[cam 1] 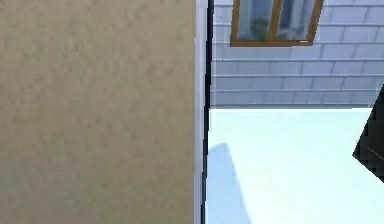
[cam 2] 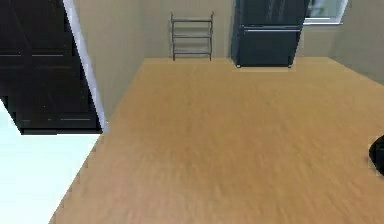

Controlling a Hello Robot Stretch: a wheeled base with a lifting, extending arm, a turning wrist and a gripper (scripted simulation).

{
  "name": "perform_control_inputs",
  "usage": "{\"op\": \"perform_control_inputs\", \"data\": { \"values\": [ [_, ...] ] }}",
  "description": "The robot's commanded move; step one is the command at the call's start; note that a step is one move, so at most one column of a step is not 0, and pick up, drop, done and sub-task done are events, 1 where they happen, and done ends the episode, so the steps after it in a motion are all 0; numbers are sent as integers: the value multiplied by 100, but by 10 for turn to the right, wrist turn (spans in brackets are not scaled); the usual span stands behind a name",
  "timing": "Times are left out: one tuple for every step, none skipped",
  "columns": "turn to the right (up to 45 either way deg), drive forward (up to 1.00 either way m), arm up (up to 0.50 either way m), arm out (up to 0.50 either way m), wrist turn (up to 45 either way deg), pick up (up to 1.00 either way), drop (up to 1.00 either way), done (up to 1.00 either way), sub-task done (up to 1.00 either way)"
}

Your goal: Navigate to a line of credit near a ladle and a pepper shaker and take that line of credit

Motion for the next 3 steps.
{"op": "perform_control_inputs", "data": {
  "values": [
    [-390,0,0,0,0,0,0,0,0],
    [0,20,0,0,0,0,0,0,0],
    [-450,0,0,0,0,0,0,0,0]
  ]
}}
